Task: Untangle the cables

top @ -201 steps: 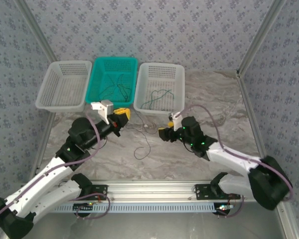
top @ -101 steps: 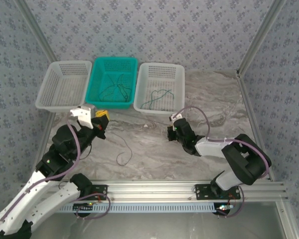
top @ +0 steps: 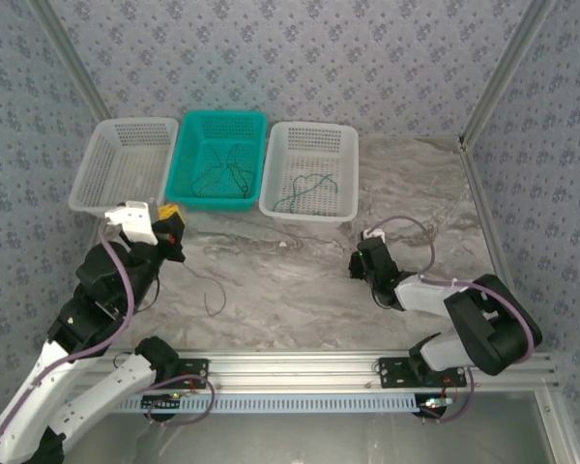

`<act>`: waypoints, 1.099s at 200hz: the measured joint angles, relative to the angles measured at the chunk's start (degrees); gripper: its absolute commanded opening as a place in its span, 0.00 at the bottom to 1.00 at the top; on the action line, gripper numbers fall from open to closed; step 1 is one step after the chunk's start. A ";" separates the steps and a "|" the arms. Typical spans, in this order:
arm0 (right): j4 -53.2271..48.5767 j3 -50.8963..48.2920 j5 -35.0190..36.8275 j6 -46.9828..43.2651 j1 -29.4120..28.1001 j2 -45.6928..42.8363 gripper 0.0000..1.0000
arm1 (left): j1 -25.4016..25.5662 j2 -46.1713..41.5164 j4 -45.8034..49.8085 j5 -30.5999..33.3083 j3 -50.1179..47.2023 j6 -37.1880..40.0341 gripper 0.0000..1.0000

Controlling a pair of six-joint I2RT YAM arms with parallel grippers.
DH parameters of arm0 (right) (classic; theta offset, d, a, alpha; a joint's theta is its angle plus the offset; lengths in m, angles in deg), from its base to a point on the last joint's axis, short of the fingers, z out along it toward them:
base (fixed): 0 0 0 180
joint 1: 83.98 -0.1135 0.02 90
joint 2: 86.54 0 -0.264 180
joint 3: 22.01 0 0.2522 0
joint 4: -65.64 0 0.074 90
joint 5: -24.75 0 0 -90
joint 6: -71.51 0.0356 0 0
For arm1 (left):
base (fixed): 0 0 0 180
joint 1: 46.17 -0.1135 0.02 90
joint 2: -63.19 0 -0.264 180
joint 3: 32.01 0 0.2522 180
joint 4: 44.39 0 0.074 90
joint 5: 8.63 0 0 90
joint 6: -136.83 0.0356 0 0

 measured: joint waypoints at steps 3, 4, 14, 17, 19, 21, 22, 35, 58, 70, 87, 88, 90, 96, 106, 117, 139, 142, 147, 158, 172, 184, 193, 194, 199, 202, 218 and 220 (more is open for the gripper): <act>-0.11 -0.11 0.00 0.15 0.11 -0.52 0.14 | 0.00 0.13 -0.11 0.00 0.15 0.07 0.00; -0.13 -0.13 0.00 0.17 0.15 -0.63 0.14 | -0.02 0.20 -0.15 0.00 0.26 0.20 0.00; -0.13 -0.61 -0.02 0.46 0.79 -1.97 0.13 | -0.11 0.87 -0.35 -0.22 1.07 0.74 0.00; -0.13 -0.85 -0.02 0.61 1.07 -2.47 0.13 | -0.13 1.20 -0.39 -0.33 1.46 0.90 0.00; -0.09 -0.96 -0.02 0.61 1.20 -2.64 0.12 | -0.13 1.33 -0.39 -0.42 1.62 1.03 0.00; -0.02 -1.11 -0.04 0.68 1.40 -2.89 0.12 | -0.17 1.53 -0.42 -0.50 1.86 1.18 0.00; -0.04 -1.22 -0.04 0.76 1.51 -3.06 0.12 | -0.17 1.64 -0.48 -0.55 2.03 1.29 0.00; 0.48 -2.43 -0.50 1.51 2.97 -4.13 0.08 | -0.81 3.19 -0.72 -1.36 4.04 2.38 0.00; 1.60 -4.44 -2.45 2.43 5.27 -4.50 0.05 | -2.86 7.58 -0.85 -3.32 9.73 4.48 0.00; 1.57 -5.01 -2.97 3.04 5.99 -4.50 0.05 | -4.57 10.08 -1.20 -4.13 12.90 5.33 0.00; 1.62 -5.31 -3.30 3.67 6.47 -4.50 0.04 | -8.37 13.84 -1.38 -6.95 17.49 5.75 0.00; 1.62 -5.31 -3.34 3.67 6.49 -4.50 0.04 | -8.57 14.01 -1.38 -7.08 17.70 5.75 0.00; 1.62 -5.33 -3.41 3.74 6.54 -4.50 0.04 | -9.11 14.51 -1.49 -7.48 18.25 5.70 0.00; 1.64 -5.35 -3.48 3.87 6.56 -4.52 0.04 | -11.08 16.02 -1.68 -9.20 19.85 5.62 0.00; 1.60 -5.42 -3.67 4.09 6.56 -4.79 0.04 | -14.16 18.32 -2.47 -11.96 21.84 4.63 0.00; 1.62 -5.49 -3.69 4.31 6.64 -5.22 0.04 | -17.59 20.55 -3.50 -15.54 23.69 3.45 0.00; 1.60 -5.51 -3.69 5.03 6.88 -5.75 0.06 | -22.51 25.75 -5.11 -21.57 27.71 1.25 0.00; 1.60 -5.51 -3.72 5.09 6.95 -5.77 0.06 | -22.95 26.51 -5.18 -22.27 28.39 1.05 0.00; 1.60 -5.51 -3.76 5.14 6.95 -5.77 0.06 | -23.58 28.02 -5.42 -23.39 29.66 0.83 0.00; 1.60 -5.51 -3.87 5.18 6.95 -5.77 0.07 | -24.50 31.12 -5.68 -25.40 32.76 0.72 0.00; 1.60 -5.51 -4.09 5.33 7.02 -5.77 0.07 | -25.64 35.15 -6.08 -27.63 37.22 0.76 0.00; 1.60 -5.51 -4.20 5.35 7.08 -5.77 0.07 | -26.64 37.97 -6.73 -29.11 40.61 0.79 0.00; 1.57 -5.51 -4.31 5.35 7.13 -5.77 0.07 | -27.56 39.85 -7.26 -29.77 42.69 0.90 0.00; 1.57 -5.51 -4.33 5.35 7.13 -5.77 0.07 | -27.69 40.13 -7.28 -29.88 42.99 0.96 0.00; 1.53 -5.51 -4.35 5.35 7.17 -5.77 0.07 | -28.20 41.13 -7.48 -30.29 44.11 0.98 0.00; 1.53 -5.51 -4.37 5.35 7.19 -5.77 0.07 | -28.55 41.79 -7.52 -30.49 44.87 1.01 0.00; 1.16 -5.51 -4.74 5.38 7.32 -5.77 0.08 | -29.86 44.94 -8.20 -31.36 47.71 1.55 0.00; 1.14 -5.51 -4.74 5.35 7.32 -5.77 0.08 | -30.03 45.44 -8.33 -31.52 48.09 1.75 0.00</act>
